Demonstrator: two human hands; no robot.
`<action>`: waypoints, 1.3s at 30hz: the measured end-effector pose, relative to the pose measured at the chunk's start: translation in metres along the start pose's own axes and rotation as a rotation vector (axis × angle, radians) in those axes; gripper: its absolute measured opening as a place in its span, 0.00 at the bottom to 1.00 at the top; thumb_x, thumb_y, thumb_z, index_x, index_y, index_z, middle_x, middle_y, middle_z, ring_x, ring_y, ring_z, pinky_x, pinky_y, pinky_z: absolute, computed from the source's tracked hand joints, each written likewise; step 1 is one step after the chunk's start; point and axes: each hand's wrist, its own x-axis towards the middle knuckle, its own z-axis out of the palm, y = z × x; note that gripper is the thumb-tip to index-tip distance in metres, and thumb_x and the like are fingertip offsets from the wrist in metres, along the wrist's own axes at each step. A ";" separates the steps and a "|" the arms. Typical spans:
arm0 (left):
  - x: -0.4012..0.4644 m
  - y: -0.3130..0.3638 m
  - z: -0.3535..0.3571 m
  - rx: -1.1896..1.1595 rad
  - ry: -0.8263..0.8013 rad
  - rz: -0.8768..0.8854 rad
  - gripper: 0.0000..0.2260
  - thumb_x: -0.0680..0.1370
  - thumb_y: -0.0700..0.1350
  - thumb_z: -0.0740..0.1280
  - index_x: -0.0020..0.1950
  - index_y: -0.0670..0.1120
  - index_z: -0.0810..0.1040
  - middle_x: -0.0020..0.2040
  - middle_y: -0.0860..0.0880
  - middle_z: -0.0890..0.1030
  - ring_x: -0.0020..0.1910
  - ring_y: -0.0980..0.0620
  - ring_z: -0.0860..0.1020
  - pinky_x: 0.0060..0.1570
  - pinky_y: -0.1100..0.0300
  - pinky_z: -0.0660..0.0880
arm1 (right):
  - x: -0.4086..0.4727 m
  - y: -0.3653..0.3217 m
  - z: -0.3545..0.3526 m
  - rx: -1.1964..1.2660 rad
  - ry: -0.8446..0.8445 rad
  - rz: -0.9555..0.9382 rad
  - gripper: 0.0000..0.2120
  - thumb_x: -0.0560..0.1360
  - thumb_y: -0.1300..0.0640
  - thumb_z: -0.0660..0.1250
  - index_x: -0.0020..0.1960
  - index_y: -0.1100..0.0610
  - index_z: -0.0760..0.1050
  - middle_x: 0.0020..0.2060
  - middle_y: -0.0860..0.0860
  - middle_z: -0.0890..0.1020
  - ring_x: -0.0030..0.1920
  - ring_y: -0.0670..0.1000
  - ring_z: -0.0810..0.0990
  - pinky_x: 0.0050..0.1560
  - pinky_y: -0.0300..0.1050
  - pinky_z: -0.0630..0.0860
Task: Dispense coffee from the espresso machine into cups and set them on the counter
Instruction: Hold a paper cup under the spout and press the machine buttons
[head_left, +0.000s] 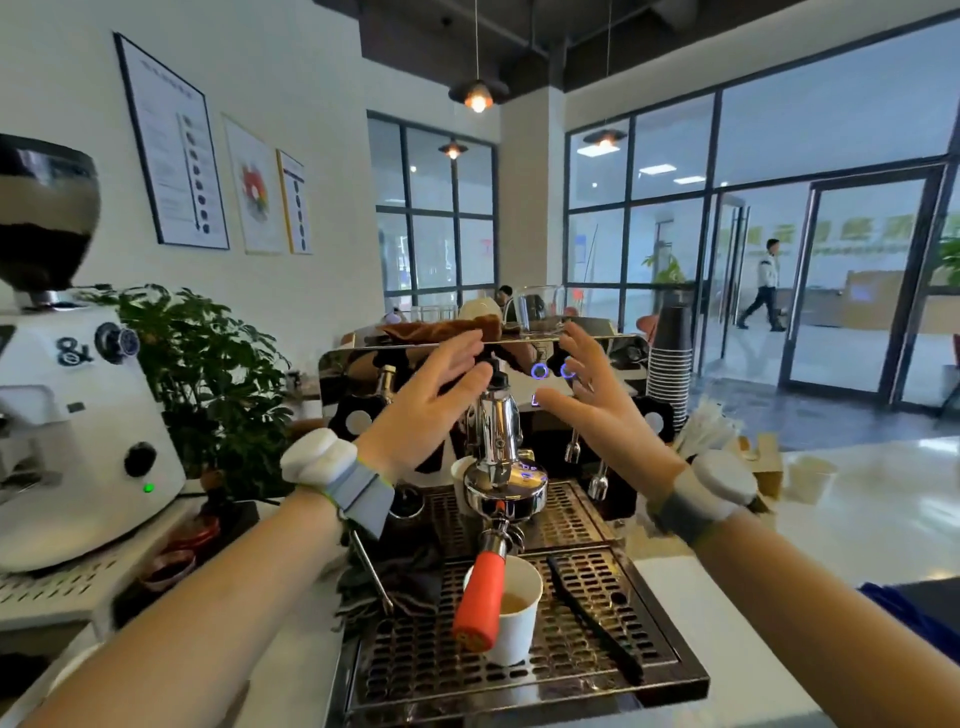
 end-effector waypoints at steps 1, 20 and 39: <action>0.002 0.004 -0.005 0.025 0.008 0.020 0.29 0.75 0.59 0.58 0.75 0.53 0.61 0.71 0.56 0.67 0.67 0.64 0.67 0.58 0.77 0.64 | 0.006 -0.004 -0.004 -0.020 0.005 -0.017 0.33 0.74 0.51 0.68 0.71 0.33 0.55 0.67 0.37 0.63 0.67 0.40 0.62 0.66 0.42 0.60; -0.002 -0.060 -0.058 0.612 0.292 0.066 0.16 0.79 0.58 0.57 0.62 0.55 0.75 0.52 0.61 0.77 0.56 0.54 0.76 0.51 0.58 0.74 | 0.111 0.057 -0.086 -0.762 -0.102 0.242 0.27 0.68 0.57 0.75 0.61 0.57 0.65 0.45 0.51 0.76 0.42 0.50 0.73 0.44 0.45 0.68; -0.002 -0.060 -0.041 0.754 0.560 0.077 0.18 0.76 0.58 0.55 0.40 0.49 0.79 0.38 0.54 0.77 0.41 0.49 0.76 0.34 0.53 0.73 | 0.131 0.079 -0.086 -0.897 -0.034 0.220 0.31 0.67 0.57 0.74 0.64 0.56 0.61 0.33 0.47 0.70 0.31 0.45 0.68 0.28 0.41 0.60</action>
